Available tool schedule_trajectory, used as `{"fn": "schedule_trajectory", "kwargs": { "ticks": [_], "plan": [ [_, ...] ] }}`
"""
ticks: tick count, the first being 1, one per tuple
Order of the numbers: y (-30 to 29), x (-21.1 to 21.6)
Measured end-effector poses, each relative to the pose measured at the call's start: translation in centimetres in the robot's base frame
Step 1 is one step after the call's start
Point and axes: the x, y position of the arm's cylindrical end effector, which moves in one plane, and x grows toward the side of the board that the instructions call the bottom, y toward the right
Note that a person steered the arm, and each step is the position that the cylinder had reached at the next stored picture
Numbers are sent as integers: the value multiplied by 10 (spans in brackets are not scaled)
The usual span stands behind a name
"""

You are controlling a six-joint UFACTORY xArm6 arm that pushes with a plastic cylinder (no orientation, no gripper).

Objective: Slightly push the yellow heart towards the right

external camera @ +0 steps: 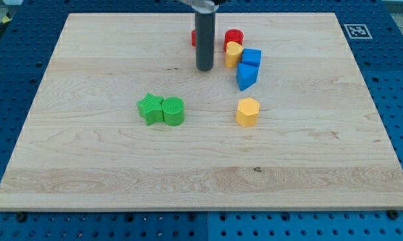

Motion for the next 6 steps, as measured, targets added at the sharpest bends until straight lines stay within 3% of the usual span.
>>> {"fn": "schedule_trajectory", "kwargs": {
  "ticks": [1, 4, 6],
  "plan": [
    [5, -19],
    [76, -16],
    [51, 3]
  ]
}}
